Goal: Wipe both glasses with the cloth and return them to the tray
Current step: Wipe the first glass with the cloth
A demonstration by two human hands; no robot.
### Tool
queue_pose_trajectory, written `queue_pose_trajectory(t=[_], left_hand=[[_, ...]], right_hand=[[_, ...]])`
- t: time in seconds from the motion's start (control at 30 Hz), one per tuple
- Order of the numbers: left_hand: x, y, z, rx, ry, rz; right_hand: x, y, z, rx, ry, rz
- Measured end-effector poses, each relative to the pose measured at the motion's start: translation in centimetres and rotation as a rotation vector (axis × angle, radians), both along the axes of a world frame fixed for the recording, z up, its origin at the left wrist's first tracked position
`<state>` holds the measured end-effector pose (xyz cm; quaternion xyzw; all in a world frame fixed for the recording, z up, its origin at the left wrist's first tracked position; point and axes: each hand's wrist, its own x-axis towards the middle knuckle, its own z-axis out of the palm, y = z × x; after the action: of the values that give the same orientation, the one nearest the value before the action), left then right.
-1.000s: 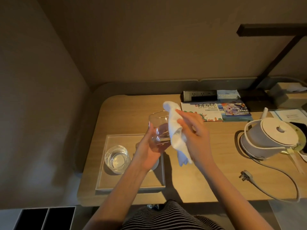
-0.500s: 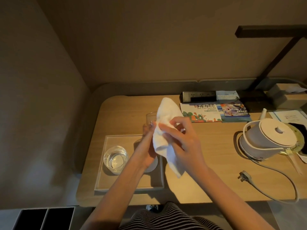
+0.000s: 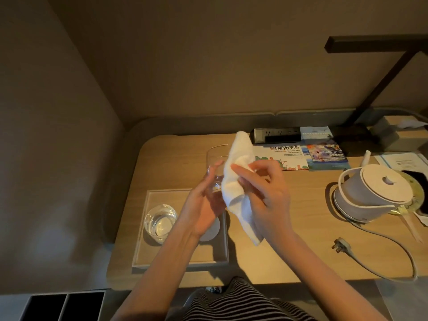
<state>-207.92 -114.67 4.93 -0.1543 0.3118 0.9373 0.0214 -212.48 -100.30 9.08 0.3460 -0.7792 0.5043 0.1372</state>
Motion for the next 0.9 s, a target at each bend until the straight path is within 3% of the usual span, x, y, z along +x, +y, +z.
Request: queue_pose_trajectory(t=[0.17,0.33,0.47,0.63,0.8,0.9], left_hand=[[-0.3,0.8,-0.5,0.062,0.012,0.035],[-0.2,0.3,0.1,0.060,-0.023,0.018],[-0.8,0.4,0.1,0.031,-0.003,0.011],[-0.8,-0.8,-0.2,0.087,0.011,-0.017],[-0.8,0.2,0.0,0.111,0.020,-0.014],[-1.2,0.3,0.1,0.070,-0.010,0.059]], right_hand=[[-2.8,-1.5,1.9,0.038,-0.104,-0.051],[-0.7,-0.9,0.3,0.261,0.137,0.110],[-3.6,-1.7,2.5,0.101,-0.157,-0.014],[-0.5,-0.4,1.1,0.100,-0.077,0.078],[-2.6,-0.7,1.4,-0.063,-0.350,-0.073],[-0.5,-0.3,1.0,-0.020,-0.198,-0.035]])
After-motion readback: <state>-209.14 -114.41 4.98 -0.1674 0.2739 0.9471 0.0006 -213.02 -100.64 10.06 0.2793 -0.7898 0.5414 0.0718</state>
